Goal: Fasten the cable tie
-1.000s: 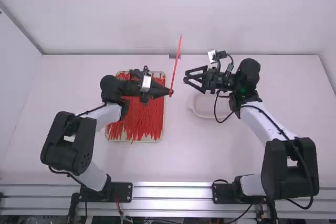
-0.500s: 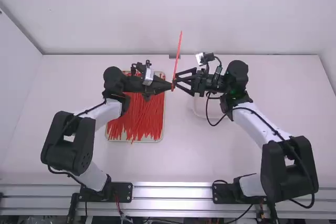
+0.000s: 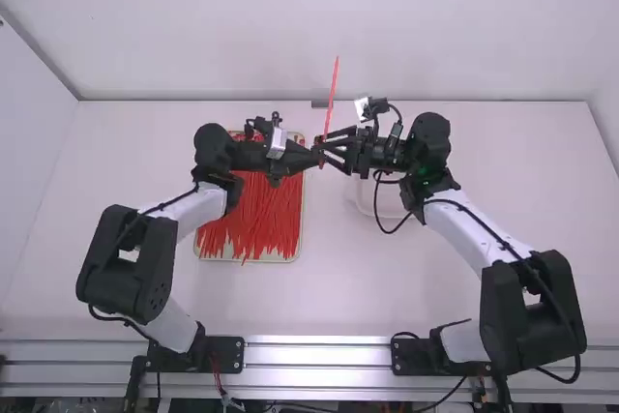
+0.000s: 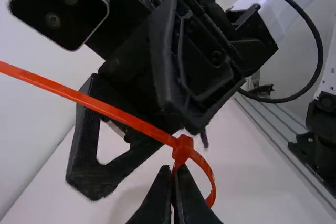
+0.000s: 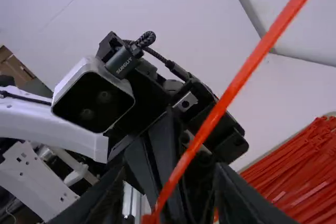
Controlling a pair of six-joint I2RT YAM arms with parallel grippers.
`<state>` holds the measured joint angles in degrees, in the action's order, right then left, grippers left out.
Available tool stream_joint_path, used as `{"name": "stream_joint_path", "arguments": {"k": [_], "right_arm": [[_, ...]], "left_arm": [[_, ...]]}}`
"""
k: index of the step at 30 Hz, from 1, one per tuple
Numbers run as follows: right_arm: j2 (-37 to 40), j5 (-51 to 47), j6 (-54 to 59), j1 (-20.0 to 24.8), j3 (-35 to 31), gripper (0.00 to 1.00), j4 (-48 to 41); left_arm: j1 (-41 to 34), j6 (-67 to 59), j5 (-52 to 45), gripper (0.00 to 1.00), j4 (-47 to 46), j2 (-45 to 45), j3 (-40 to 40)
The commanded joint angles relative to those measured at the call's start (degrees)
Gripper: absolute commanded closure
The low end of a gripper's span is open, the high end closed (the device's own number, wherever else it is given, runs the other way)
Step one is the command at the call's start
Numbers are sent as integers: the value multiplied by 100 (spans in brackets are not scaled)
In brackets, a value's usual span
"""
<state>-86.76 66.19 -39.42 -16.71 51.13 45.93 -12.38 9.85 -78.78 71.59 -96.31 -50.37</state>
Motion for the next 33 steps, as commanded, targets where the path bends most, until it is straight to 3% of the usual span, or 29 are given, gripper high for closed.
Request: {"name": "stream_joint_path", "arguments": {"k": [1, 4, 5, 23, 25, 27, 28, 29, 33], "right_arm": [[103, -24, -17, -17, 103, 75, 31], [103, -2, -17, -17, 101, 98, 24], [103, 0, -22, -17, 101, 100, 22], [103, 249, 129, 109, 96, 100, 9], [103, 251, 162, 127, 96, 100, 11], [103, 256, 177, 186, 96, 100, 15], [103, 260, 177, 223, 96, 100, 26], [103, 264, 177, 267, 96, 100, 31], [103, 286, 177, 415, 96, 100, 28]], "left_arm": [[-37, -90, 22, 98, 35, -24, -87], [7, -90, 22, 98, 35, -24, -87], [-2, -90, 22, 98, 17, -24, -87], [74, -225, 46, 98, -219, -24, -87], [72, -214, 125, 91, -219, -24, -87], [70, 48, 391, 58, -219, -24, -87], [72, 216, 542, 12, -219, -24, -87], [85, 313, 645, 1, -216, -24, -90], [63, 428, 750, 1, -249, -24, -151]]}}
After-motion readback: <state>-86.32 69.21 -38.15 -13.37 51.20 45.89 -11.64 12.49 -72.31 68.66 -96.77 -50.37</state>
